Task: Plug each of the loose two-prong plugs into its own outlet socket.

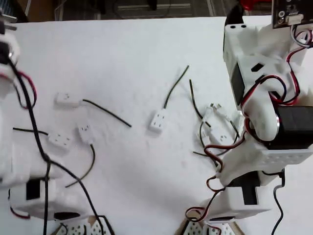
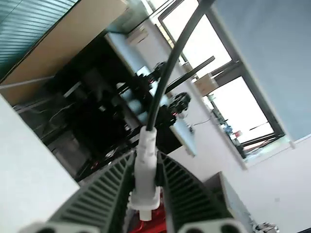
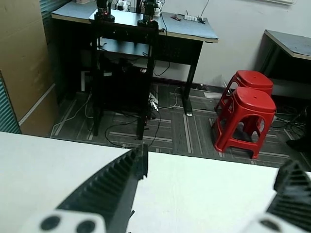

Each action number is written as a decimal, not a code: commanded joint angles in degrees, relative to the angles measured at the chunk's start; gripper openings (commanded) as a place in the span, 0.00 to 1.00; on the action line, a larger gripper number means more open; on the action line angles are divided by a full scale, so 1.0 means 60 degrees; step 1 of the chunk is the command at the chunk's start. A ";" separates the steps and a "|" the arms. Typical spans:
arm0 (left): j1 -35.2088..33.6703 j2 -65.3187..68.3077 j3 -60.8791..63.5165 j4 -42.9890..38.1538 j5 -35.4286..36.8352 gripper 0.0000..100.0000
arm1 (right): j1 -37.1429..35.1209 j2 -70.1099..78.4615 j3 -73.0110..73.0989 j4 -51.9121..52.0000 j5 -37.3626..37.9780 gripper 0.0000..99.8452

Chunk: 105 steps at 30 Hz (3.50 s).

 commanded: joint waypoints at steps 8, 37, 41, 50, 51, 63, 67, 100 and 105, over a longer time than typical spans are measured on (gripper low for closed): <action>0.0037 -0.1927 -0.0088 0.0044 0.3077 0.02 | -0.1399 0.0022 -0.0059 0.0125 0.0044 0.39; 0.5253 -0.1912 0.2447 0.0000 0.3355 0.02 | -0.5048 -0.5516 0.2447 0.0183 0.0044 0.02; 0.6103 -0.1912 0.2813 -0.0249 0.3355 0.02 | -0.5062 -0.6454 0.3004 0.0139 0.0059 0.02; 0.8081 -0.1824 0.2857 -0.1963 0.3355 0.02 | -0.5414 -0.7553 0.4073 -0.0125 0.0029 0.02; 0.8198 -0.1722 0.2842 -0.2066 0.3355 0.02 | -0.5780 -0.7582 0.4205 -0.0183 0.0044 0.02; 1.0029 -0.1018 0.2755 -0.2051 0.3355 0.02 | -0.7626 -0.8359 0.5070 -0.0403 0.0777 0.02; 1.0601 -0.1136 0.2696 -0.2066 0.3311 0.02 | -0.7626 -0.8667 0.5187 -0.0549 0.0791 0.02; 1.1187 -0.2234 0.3516 -0.1026 0.3282 0.02 | -0.5048 -1.1231 1.4696 -0.8344 0.1714 0.02; 1.1187 -0.2381 0.3414 -0.1026 0.3282 0.02 | -0.4520 -1.1231 1.5883 -0.9678 0.1714 0.02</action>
